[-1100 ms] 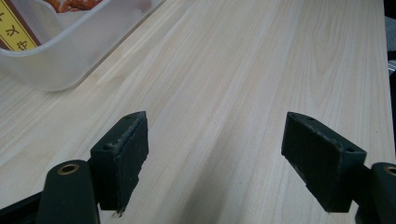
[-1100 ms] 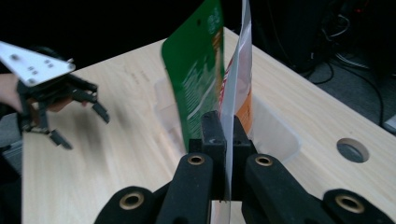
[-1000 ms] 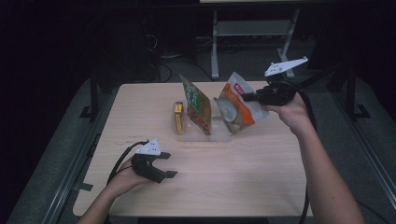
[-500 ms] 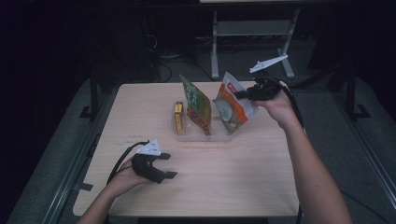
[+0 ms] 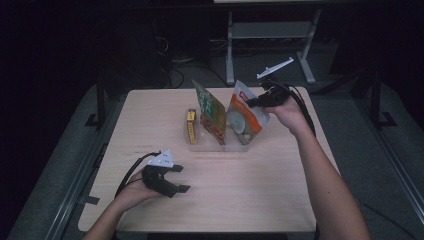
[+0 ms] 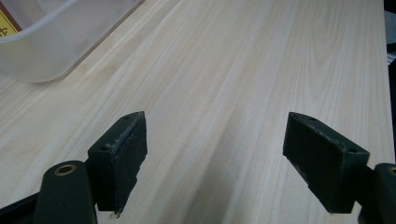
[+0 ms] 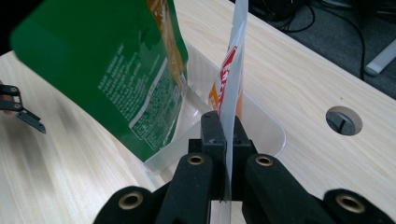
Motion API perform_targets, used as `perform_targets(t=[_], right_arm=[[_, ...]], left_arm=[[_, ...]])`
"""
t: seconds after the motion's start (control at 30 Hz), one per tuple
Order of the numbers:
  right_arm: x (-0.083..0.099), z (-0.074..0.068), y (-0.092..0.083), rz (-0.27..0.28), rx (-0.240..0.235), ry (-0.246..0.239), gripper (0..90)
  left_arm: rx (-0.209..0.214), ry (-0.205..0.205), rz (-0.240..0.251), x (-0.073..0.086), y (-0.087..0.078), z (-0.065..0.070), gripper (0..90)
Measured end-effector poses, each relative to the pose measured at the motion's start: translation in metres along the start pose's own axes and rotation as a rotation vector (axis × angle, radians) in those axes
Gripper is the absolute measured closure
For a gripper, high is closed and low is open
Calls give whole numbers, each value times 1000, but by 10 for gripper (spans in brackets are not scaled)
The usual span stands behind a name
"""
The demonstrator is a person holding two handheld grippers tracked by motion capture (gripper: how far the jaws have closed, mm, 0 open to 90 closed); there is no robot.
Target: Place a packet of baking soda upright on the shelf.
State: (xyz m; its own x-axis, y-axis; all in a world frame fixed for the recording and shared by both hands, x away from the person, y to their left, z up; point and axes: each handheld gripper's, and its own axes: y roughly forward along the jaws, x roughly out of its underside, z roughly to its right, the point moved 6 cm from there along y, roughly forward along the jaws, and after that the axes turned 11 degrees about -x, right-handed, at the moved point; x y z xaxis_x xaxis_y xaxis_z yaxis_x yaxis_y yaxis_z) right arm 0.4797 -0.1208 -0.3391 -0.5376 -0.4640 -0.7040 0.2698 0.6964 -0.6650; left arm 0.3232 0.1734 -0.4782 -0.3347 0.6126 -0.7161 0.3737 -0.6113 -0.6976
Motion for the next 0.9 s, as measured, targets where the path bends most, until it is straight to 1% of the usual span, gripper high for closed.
perform_targets(t=[0.03, 0.17, 0.23, 0.27, 0.3, 0.33, 0.4, 0.43, 0.47, 0.53, 0.57, 0.63, 0.73, 0.83, 0.87, 0.9], right_arm=[[0, 1, 2, -6, 7, 0, 900], [1, 2, 7, -17, 4, 13, 898], [1, 4, 8, -22, 5, 18, 893], [1, 4, 9, -22, 6, 17, 885], [1, 4, 10, -13, 1, 15, 875], [0, 3, 9, -4, -2, 25, 864], [-2, 4, 6, 13, 1, 21, 836], [-2, 4, 4, 16, 2, 17, 813], [-2, 3, 3, 22, 0, 24, 779], [-1, 2, -1, 26, -6, 18, 682], [-1, 1, -2, 34, -4, 7, 616], [0, -2, -5, 37, 5, 12, 531], [1, -4, -7, 33, 28, 0, 460], [3, -3, -8, 36, 50, -5, 396], [4, -3, -8, 40, 54, -3, 380], [4, -3, -9, 47, 51, -13, 366]], left_arm=[[-1, 4, -1, 0, 0, 0, 213], [1, 8, -9, 1, 0, 0, 213], [3, 5, -6, 1, 1, 1, 213], [3, -4, -1, 0, 1, 2, 213], [1, -1, -2, 0, 1, 2, 212], [0, 19, -10, 1, 1, 0, 212], [0, 23, -14, 1, 0, 0, 209], [1, 11, -6, 1, 1, 1, 208], [0, 19, -12, 1, 1, 0, 208], [0, 22, -13, 1, 1, 0, 207], [0, 24, -14, 1, 1, 0, 207], [-1, 23, -17, 1, 2, 1, 206], [0, 37, -19, 1, 3, 2, 202], [2, 37, -27, 2, 3, 3, 198], [1, 38, -28, 2, 3, 3, 198], [3, 35, -26, 2, 3, 2, 198]])
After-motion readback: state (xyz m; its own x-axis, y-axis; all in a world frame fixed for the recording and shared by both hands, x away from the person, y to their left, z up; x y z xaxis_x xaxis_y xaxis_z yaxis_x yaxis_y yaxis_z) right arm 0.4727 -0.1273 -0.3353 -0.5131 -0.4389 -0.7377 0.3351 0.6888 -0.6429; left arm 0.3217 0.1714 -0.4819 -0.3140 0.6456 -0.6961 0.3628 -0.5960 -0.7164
